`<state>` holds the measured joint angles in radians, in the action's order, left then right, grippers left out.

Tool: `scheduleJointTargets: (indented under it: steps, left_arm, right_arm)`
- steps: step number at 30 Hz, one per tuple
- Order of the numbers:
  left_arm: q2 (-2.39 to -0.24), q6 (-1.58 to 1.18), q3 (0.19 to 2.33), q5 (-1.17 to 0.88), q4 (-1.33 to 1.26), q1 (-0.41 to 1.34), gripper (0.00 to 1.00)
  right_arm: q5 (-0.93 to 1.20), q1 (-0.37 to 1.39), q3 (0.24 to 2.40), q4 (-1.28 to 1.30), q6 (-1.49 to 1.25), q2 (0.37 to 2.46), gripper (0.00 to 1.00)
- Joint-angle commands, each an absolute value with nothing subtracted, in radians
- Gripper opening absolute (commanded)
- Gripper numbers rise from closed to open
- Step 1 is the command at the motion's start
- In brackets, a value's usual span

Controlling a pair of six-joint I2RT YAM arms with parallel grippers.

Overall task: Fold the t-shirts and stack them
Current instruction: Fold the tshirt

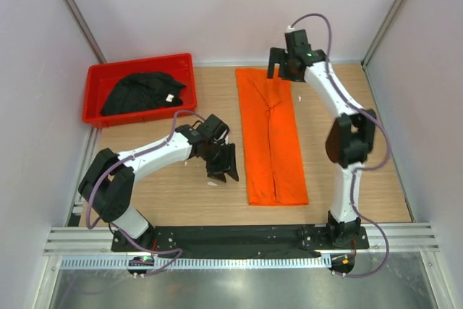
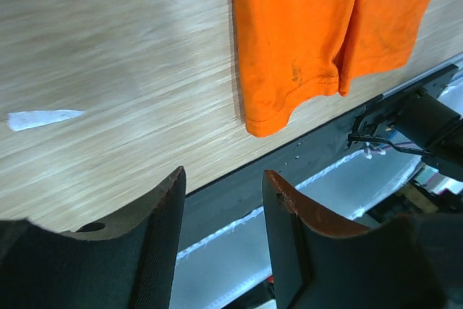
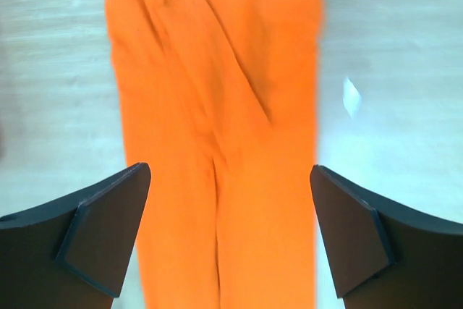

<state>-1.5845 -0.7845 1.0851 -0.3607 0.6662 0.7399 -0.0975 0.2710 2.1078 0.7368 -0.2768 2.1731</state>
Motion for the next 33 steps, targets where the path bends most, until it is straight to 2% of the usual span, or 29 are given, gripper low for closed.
scheduleJointTargets:
  steps: [1, 6, 12, 17, 23, 26, 33]
  left_arm:
    - [-1.536, -0.929, 1.023, -0.477, 0.473, 0.738, 0.48]
    - [-1.535, -1.060, 0.894, -0.515, 0.327, 0.765, 0.46]
    - [-1.568, -1.123, 0.853, -0.485, 0.259, 0.845, 0.52]
    - [-1.586, -1.158, 0.811, -0.457, 0.236, 0.848, 0.54]
    - [-1.637, -1.187, 0.821, -0.431, 0.232, 0.850, 0.52]
    - [-1.657, -1.198, 0.830, -0.416, 0.232, 0.848, 0.51]
    - [-1.692, -1.218, 0.847, -0.385, 0.221, 0.851, 0.49]
  right_arm:
    - [-0.060, 0.256, 1.806, 0.827, -0.310, 1.822, 1.00]
    - [0.036, 0.256, 1.227, 0.834, -0.448, 1.464, 0.81]
    - [0.106, 0.258, 0.766, 0.839, -0.672, 1.044, 0.68]
    - [0.068, 0.259, 0.652, 0.883, -0.723, 0.927, 0.69]
    - [0.038, 0.258, 0.608, 0.885, -0.680, 0.980, 0.68]
    - [0.031, 0.259, 0.585, 0.864, -0.706, 0.969, 0.59]
    - [0.060, 0.259, 0.529, 0.805, -0.732, 1.012, 0.59]
